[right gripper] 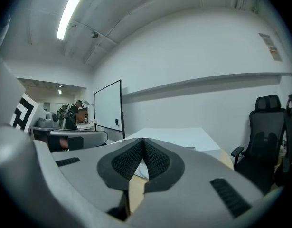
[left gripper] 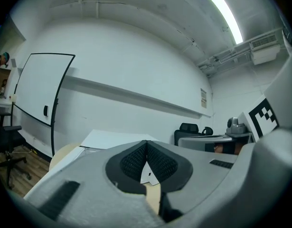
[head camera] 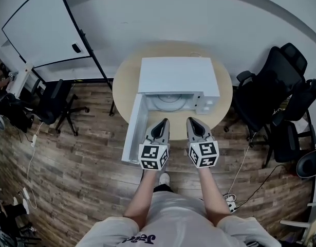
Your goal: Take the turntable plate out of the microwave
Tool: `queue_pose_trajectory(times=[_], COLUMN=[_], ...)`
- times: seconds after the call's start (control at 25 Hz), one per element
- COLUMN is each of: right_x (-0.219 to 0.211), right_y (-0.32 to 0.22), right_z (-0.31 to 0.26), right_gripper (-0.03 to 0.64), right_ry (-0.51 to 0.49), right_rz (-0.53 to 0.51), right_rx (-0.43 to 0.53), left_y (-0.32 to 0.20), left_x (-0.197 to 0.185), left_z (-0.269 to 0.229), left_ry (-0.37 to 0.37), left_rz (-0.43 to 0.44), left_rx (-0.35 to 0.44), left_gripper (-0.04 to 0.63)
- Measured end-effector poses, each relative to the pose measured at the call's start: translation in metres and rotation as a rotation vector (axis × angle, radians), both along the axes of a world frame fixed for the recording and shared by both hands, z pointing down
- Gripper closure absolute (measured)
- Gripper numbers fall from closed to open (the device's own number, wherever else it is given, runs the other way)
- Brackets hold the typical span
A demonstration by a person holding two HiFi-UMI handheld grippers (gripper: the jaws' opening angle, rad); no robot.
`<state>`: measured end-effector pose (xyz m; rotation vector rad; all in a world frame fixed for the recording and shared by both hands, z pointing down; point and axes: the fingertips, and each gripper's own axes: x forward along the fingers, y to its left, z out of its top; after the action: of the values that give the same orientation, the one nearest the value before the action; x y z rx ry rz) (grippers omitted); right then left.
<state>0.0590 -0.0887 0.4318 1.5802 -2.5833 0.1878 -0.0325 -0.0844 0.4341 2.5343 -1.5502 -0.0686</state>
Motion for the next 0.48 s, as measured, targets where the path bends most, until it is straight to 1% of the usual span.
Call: queue_pose_trajectory(times=[0.08,0.24,0.4,0.48], right_x=[-0.006,-0.012,-0.021,-0.023], right_y=[-0.013,-0.041,-0.061,-0.066], right_z=[0.002,0.004,0.013,0.021], right_gripper=[0.604,0.604,0.604,0.603], right_ry=[0.004,-0.016,-0.028,-0.029], right_rz=[0.008,0.055,0.081,0.084], right_rx=[-0.002,0.002,-0.006,-0.028], left_y=[-0.012,-0.035,-0.059,-0.065], left_x=[-0.004,-0.005,-0.010,-0.008], left_z=[-0.001,0.000,0.014,0.020], left_ry=[0.005,-0.007,-0.041,-0.039], left_rz=[0.010,0.053,0.012,0.006], left_rx=[0.003,0.019,-0.002,-0.015], left_gripper=[0.581,0.581,0.581,0.581])
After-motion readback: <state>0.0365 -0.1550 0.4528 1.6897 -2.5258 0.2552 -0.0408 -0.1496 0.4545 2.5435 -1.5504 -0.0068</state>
